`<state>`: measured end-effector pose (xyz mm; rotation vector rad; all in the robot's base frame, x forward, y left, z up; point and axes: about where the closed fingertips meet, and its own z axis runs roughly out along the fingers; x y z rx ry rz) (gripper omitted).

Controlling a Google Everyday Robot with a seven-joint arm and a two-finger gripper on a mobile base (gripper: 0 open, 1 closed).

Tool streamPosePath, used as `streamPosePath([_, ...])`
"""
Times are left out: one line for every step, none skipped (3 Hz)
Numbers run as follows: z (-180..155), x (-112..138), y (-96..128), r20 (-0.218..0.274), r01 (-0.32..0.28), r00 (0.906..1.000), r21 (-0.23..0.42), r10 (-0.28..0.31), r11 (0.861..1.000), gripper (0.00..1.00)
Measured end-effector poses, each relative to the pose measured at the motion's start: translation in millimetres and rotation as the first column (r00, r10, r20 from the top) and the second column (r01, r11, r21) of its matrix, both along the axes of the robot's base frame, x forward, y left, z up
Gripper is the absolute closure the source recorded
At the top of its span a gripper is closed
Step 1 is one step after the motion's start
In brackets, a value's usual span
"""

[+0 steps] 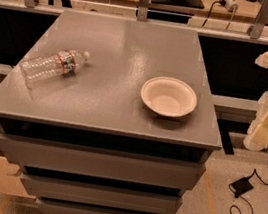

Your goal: Move paper bowl near water bottle

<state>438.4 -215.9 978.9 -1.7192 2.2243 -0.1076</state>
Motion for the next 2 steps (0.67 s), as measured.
streamPosePath([0,0,0,0.000,0.000,1.0000,0.000,0.000,1.000,0.00])
streamPosePath([-11,6,16,0.001,-0.037,0.9993,0.023,0.037,0.999,0.00])
